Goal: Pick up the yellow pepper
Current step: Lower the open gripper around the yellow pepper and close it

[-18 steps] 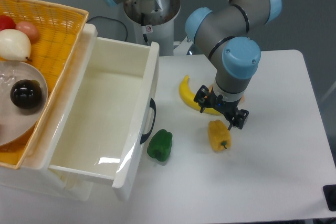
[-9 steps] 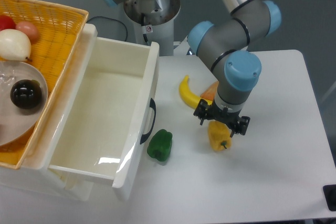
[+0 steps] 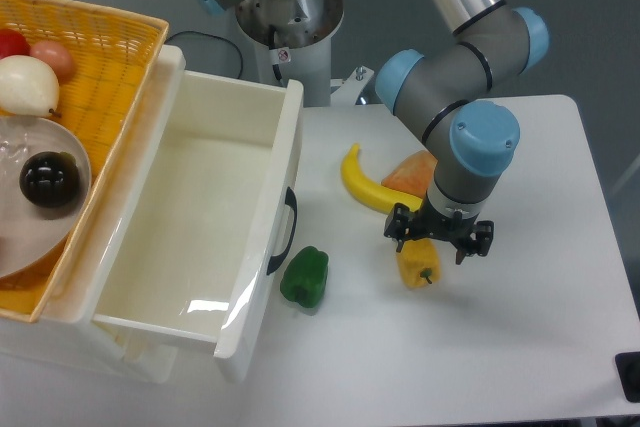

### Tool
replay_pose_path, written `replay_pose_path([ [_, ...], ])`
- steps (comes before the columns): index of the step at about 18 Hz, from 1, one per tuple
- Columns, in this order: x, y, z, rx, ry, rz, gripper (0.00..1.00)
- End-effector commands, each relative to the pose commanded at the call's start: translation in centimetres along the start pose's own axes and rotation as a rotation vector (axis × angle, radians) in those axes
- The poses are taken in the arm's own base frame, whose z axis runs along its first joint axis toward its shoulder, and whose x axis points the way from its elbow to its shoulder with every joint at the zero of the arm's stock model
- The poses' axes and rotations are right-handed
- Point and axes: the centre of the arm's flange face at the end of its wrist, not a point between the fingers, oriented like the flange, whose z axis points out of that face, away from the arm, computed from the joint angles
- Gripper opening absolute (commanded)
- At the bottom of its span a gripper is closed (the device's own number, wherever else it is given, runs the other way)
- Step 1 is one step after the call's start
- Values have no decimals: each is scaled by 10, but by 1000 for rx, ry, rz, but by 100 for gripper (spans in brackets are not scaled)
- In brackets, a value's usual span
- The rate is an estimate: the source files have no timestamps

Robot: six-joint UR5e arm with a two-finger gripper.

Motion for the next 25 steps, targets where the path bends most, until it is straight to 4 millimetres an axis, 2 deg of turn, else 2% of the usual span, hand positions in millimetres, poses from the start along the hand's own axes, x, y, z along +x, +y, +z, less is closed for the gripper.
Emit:
replay_pose_path([
  [2, -1, 3, 14, -26, 4, -35, 100],
  [7, -1, 6, 32, -50, 19, -40, 100],
  [20, -1, 1, 51, -58, 23, -39, 100],
  [25, 0, 1, 55, -61, 23, -36, 88],
])
